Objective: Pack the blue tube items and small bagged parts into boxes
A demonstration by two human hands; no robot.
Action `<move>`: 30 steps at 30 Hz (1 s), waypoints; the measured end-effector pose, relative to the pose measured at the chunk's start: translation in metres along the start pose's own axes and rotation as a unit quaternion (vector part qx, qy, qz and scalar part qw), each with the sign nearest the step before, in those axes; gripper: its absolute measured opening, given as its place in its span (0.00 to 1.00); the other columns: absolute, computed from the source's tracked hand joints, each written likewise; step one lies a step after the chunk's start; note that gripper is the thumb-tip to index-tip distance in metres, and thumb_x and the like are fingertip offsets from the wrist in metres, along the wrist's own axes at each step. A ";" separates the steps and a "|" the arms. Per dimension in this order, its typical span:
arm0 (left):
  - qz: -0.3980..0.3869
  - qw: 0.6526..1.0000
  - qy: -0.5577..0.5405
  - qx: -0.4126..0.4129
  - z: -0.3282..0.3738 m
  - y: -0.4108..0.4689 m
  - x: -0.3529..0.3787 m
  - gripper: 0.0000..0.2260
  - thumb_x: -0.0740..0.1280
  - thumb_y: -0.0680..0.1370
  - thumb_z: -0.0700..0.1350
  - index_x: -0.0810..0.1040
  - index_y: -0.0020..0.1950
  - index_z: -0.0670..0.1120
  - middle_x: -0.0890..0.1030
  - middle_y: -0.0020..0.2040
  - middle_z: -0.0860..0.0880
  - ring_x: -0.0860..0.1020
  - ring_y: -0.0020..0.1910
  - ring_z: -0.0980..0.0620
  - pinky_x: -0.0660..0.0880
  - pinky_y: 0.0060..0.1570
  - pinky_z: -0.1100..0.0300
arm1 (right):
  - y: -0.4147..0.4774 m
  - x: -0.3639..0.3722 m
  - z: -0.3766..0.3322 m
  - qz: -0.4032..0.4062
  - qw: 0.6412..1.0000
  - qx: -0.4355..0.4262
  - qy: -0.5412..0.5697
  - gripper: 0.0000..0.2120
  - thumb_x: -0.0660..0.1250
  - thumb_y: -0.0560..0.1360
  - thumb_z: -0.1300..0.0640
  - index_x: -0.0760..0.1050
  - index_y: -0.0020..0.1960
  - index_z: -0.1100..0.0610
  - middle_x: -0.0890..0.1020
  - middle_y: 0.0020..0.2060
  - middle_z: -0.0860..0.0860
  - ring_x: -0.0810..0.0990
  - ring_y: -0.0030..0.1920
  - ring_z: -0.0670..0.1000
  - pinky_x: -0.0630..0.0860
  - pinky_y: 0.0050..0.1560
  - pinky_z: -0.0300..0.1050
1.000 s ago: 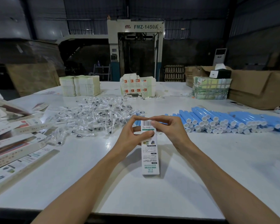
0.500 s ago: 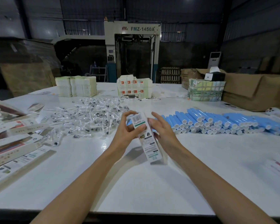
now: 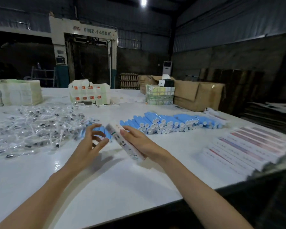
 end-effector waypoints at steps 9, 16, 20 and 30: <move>-0.061 0.982 0.169 0.066 0.000 -0.005 0.012 0.16 0.71 0.83 0.42 0.76 0.69 0.56 0.81 0.55 0.62 0.79 0.55 0.57 0.76 0.53 0.54 | -0.090 -0.222 0.002 0.297 0.901 0.011 -0.317 0.19 0.62 0.83 0.39 0.77 0.68 0.48 0.82 0.49 0.43 0.81 0.47 0.46 0.77 0.49 0.50; -0.064 0.974 0.191 0.108 -0.012 -0.002 0.011 0.15 0.71 0.83 0.41 0.80 0.63 0.60 0.81 0.54 0.64 0.79 0.54 0.60 0.75 0.51 0.61 | -0.148 -0.368 0.016 0.361 0.744 0.191 -0.529 0.23 0.57 0.85 0.40 0.74 0.70 0.56 0.79 0.59 0.59 0.79 0.57 0.62 0.77 0.57 0.59; -0.061 0.968 0.213 0.120 -0.035 0.006 0.008 0.17 0.71 0.82 0.43 0.79 0.65 0.65 0.82 0.55 0.63 0.79 0.53 0.63 0.71 0.47 0.74 | -0.180 -0.402 0.044 0.345 0.710 0.265 -0.554 0.22 0.59 0.85 0.42 0.72 0.72 0.56 0.77 0.65 0.60 0.77 0.65 0.63 0.72 0.67 0.62; -0.070 0.956 0.247 0.139 -0.070 0.014 0.001 0.14 0.62 0.83 0.62 0.81 0.64 0.64 0.82 0.55 0.66 0.79 0.52 0.64 0.76 0.53 0.63 | -0.215 -0.416 0.085 0.288 0.706 0.376 -0.527 0.24 0.59 0.86 0.44 0.66 0.77 0.56 0.69 0.75 0.62 0.66 0.76 0.66 0.61 0.76 0.65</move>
Point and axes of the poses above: each hand's wrist, its own y-axis towards the middle knuckle, its own x-axis out of the palm, z = x × y, the point moved 7 cm from there along y, towards the middle knuckle
